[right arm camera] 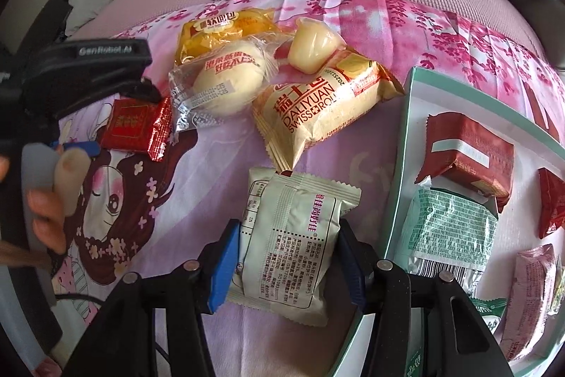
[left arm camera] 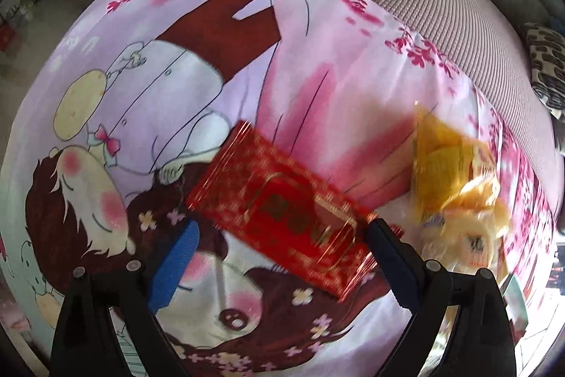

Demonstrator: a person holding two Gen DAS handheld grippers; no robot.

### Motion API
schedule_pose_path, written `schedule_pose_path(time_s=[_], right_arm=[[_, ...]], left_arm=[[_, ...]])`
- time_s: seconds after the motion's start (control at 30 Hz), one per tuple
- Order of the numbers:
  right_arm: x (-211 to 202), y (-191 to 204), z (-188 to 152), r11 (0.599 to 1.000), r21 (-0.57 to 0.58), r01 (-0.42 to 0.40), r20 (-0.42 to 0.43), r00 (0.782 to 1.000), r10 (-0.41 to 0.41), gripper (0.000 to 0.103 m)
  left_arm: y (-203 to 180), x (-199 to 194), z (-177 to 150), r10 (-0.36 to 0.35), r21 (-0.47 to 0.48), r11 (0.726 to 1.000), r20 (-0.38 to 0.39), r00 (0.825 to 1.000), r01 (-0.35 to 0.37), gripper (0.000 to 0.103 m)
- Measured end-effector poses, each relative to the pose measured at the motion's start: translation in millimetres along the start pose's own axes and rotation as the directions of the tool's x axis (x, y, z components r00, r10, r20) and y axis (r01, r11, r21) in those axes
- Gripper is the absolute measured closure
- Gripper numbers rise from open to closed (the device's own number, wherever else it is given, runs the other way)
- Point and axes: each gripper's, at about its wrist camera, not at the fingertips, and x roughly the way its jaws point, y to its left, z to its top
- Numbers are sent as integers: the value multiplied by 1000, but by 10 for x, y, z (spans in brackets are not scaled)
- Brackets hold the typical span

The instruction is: Organize snacks

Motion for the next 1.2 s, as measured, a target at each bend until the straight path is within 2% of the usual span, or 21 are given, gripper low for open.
schedule_pose_path(time_s=[0.1,0.2,0.37,0.5,0.6,0.73,0.93,1.2], right_arm=[[-25,13,-21,1000,-2,-2,-1,1000,2,48],[-40,7,-38,1000,2,-6,-1,1000,6,48],[-43,24,-61,1000,0,-1,-2,1000,1,48],[-39,19,-61,1000,-4,-1,-3,1000,1,48],[-29,22,-63,1000,-4,-2,-4,1000,2,48],[-30,20,-57,1000,-3,-3,-4,1000,3,48],[-46,13,-62,1000,3,-14,-5,1000,14,48],[-71,9,-148,1000,-7,-21,-5,1000,21,48]], left_arm=[[103,9,-72,19,14,1000,-4,1000,-19,7],[220,-14,-34,-5,-44,999,4,1000,5,7],[99,19,116,-26,-65,998,6,1000,26,7],[-51,152,197,46,-95,994,-13,999,-47,7],[-137,204,256,83,-60,995,-11,996,-84,7],[-258,231,206,81,1,997,-12,997,-81,7],[-169,236,56,62,86,994,-1,998,-62,7],[-46,221,-68,57,133,989,34,998,-61,8]])
